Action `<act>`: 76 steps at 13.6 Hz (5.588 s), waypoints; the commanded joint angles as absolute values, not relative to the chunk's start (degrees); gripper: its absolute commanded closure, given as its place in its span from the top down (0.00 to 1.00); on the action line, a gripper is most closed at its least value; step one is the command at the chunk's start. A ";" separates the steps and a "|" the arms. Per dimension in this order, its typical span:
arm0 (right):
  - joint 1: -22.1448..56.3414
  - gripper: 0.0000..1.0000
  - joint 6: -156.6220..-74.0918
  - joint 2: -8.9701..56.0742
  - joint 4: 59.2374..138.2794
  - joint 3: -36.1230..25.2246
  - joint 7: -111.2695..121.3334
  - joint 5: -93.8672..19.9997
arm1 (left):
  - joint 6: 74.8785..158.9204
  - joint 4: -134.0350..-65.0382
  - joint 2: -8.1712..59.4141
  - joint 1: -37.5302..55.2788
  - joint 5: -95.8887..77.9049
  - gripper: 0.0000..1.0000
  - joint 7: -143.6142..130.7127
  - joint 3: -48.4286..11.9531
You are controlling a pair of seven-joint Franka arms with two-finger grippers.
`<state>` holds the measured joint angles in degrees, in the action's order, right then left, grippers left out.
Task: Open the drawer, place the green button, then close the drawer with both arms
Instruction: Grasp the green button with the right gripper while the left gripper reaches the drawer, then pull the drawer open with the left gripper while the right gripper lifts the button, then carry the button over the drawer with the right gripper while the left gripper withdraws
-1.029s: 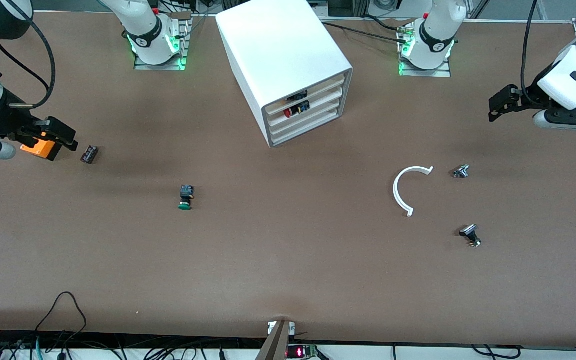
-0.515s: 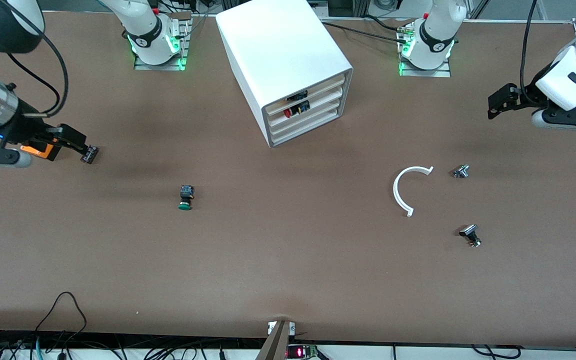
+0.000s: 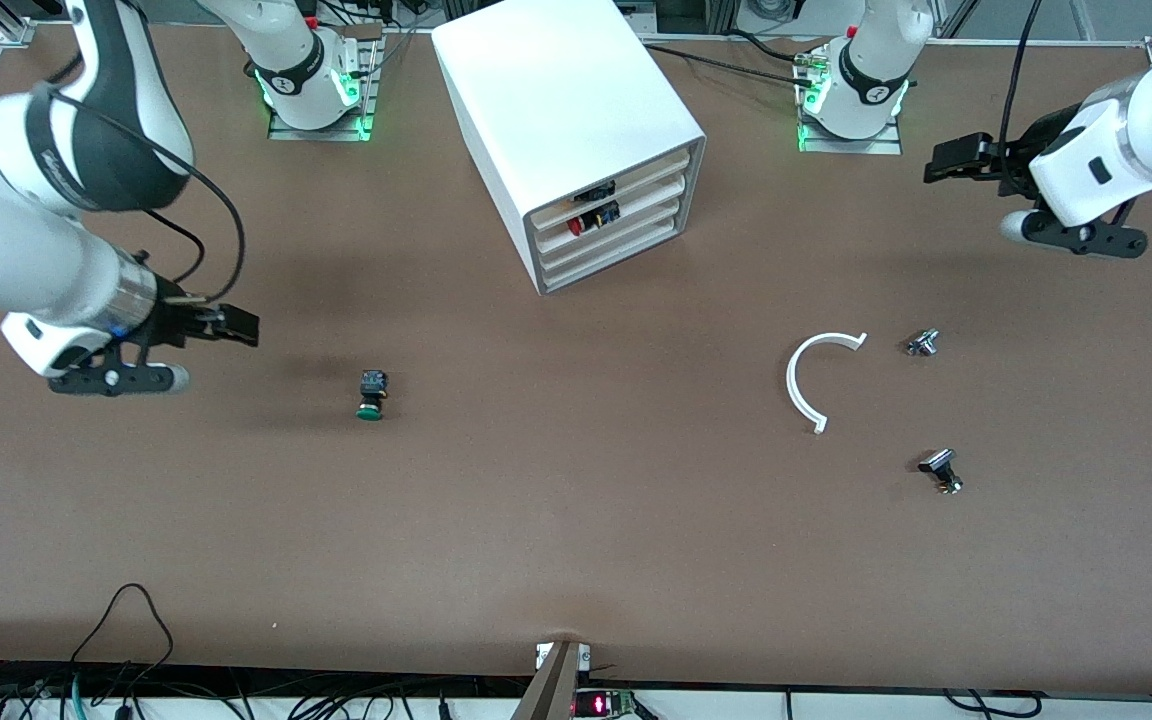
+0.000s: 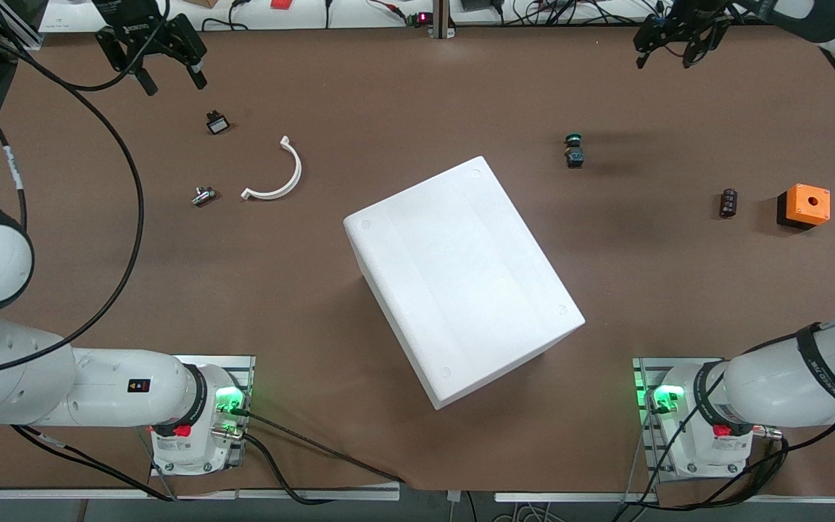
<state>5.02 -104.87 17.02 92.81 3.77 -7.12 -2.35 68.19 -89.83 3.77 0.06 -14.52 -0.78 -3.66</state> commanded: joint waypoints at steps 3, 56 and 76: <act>7.90 1.00 -120.61 19.42 101.82 3.87 -10.36 -4.48 | 63.89 -87.62 13.06 -0.70 -27.27 1.00 5.92 -3.87; 26.72 0.00 -116.63 37.44 70.85 7.65 -87.27 -6.23 | 105.73 -115.23 37.79 3.70 -69.26 0.00 62.15 -14.15; 52.55 0.00 -134.02 50.97 66.45 0.80 -123.74 -1.41 | 88.19 -86.36 37.18 -2.37 -39.95 1.00 22.32 -8.79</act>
<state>51.16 -133.02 48.85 68.92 2.40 -121.44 -2.34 93.19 -93.06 37.20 -2.11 -46.42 31.93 -8.96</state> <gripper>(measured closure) 0.595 0.013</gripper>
